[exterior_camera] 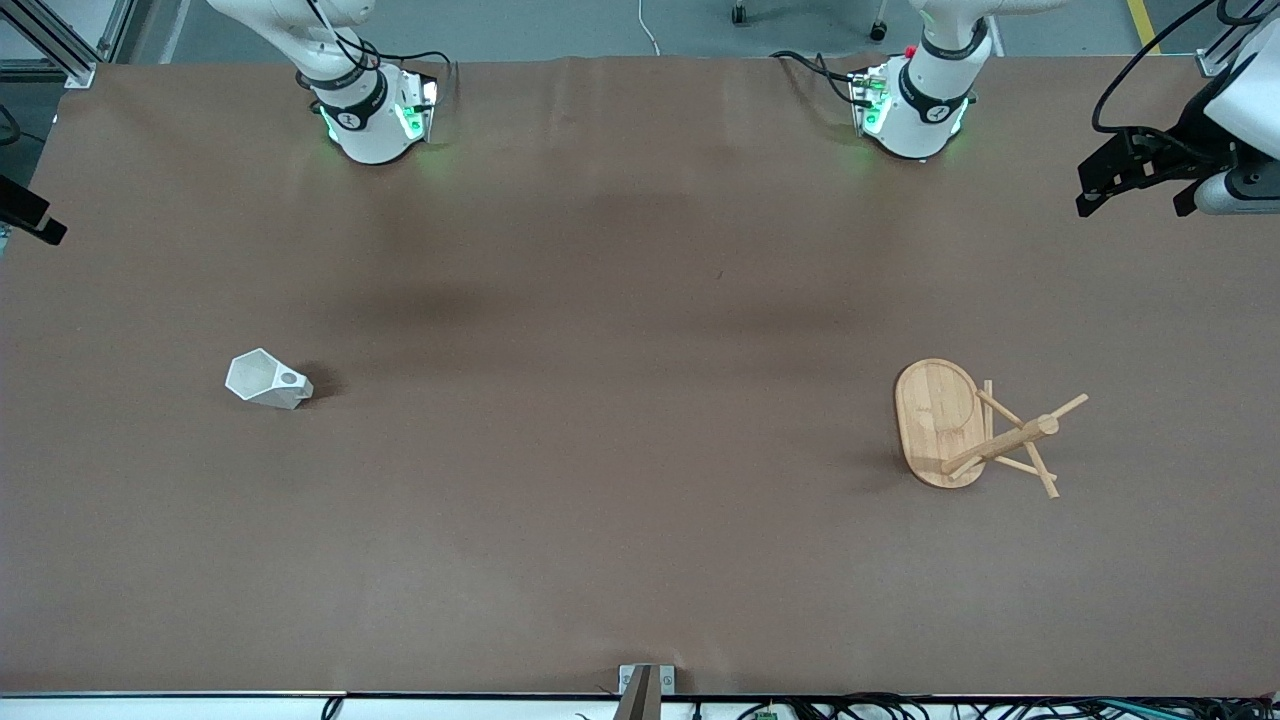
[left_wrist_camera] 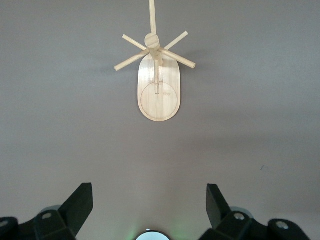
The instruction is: Hang cup on rack
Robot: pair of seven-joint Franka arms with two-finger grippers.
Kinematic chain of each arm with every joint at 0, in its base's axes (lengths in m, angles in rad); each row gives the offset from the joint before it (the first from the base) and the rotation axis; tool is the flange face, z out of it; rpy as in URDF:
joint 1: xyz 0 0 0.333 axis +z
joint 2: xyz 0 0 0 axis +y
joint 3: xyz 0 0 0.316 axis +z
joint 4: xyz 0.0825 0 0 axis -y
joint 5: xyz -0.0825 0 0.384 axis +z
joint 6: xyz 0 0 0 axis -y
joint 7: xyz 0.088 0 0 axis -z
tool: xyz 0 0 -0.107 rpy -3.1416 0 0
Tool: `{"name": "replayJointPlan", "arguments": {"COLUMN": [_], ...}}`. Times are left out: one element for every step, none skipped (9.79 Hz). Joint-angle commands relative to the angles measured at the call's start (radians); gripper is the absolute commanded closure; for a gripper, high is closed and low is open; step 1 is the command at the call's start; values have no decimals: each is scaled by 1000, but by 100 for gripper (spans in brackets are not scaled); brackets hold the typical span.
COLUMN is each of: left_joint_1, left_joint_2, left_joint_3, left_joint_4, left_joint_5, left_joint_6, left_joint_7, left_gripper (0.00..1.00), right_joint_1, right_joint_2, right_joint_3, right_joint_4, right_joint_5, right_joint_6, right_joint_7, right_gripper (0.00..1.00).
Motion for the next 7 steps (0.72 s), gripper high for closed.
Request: {"name": "replayJointPlan", "arguments": {"left_joint_1": [5, 7, 7, 7, 8, 7, 8], "left_joint_2": [15, 26, 40, 46, 57, 60, 87], "left_joint_3": [2, 2, 2, 2, 3, 3, 3], "left_joint_4": [-15, -3, 15, 34, 36, 33, 29], "left_joint_5": [10, 20, 25, 49, 49, 49, 48], "left_joint_6": [-4, -4, -4, -6, -4, -6, -4], "left_joint_7": [8, 9, 9, 12, 18, 20, 21], "left_gripper": [0, 0, 0, 0, 0, 0, 0], "right_joint_1": [-8, -8, -8, -8, -8, -10, -10], "right_joint_2": [-8, -8, -7, -2, 13, 18, 27], "right_joint_3": [2, 0, -12, -23, -26, -26, -32], "right_joint_4": [-9, -9, -6, -1, -3, -12, -45], "right_joint_5": [-11, -11, -11, -13, -14, -14, -14], "right_joint_6": [-4, -4, -1, 12, 15, 18, 39], "right_joint_7": [-12, -12, -13, -16, -18, -21, -23], "right_gripper": [0, 0, 0, 0, 0, 0, 0]}}
